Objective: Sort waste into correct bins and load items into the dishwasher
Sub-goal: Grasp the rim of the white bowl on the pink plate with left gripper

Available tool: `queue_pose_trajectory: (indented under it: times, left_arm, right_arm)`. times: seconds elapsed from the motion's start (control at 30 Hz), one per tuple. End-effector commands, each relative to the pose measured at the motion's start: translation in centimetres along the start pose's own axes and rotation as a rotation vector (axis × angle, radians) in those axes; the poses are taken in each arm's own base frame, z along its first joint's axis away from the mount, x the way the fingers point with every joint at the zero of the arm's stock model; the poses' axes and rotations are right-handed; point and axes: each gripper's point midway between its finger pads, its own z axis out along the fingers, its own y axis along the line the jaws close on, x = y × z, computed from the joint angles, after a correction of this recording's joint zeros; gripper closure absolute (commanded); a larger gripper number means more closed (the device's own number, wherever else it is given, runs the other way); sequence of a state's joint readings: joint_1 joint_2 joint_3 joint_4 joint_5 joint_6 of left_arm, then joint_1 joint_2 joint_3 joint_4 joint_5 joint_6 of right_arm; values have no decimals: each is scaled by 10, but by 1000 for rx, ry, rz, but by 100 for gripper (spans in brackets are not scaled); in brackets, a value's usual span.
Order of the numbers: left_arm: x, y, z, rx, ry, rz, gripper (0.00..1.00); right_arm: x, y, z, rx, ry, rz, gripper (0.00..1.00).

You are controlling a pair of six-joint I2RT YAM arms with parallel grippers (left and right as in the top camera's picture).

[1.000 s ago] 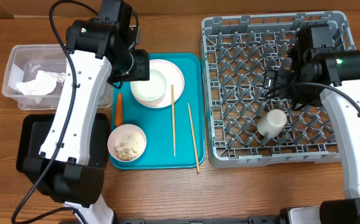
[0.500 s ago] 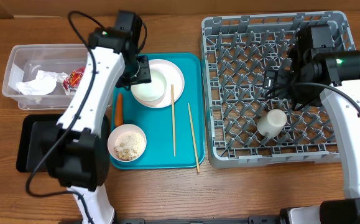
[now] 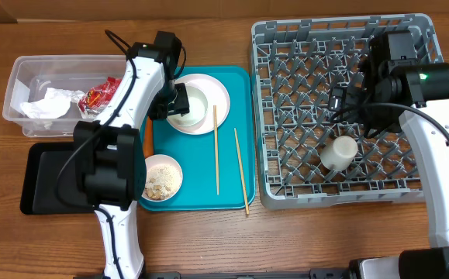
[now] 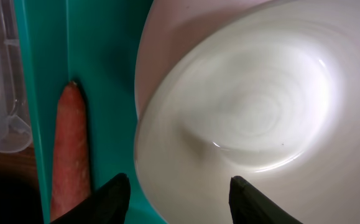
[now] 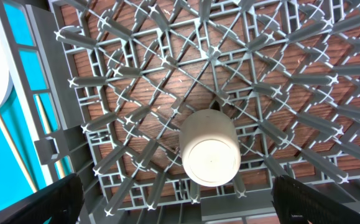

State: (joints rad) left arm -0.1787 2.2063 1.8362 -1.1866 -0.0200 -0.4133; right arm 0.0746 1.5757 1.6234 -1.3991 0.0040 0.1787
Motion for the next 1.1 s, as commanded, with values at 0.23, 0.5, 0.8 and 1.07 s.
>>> queue_pose_trajectory:
  times: [0.23, 0.5, 0.8, 1.07]
  left_arm:
    - [-11, 12, 5, -4, -25, -44, 67]
    - [-9, 8, 4, 20, -14, -40, 96]
    - [-24, 12, -23, 34, -50, -53, 96]
    - [-42, 6, -73, 66, -130, -35, 96]
  right_arm:
    - [-5, 2, -8, -6, -30, -5, 0]
    - [-5, 2, -8, -6, -30, -5, 0]
    - [-5, 2, -8, -6, -30, -5, 0]
    - [-5, 2, -8, -6, -30, -5, 0]
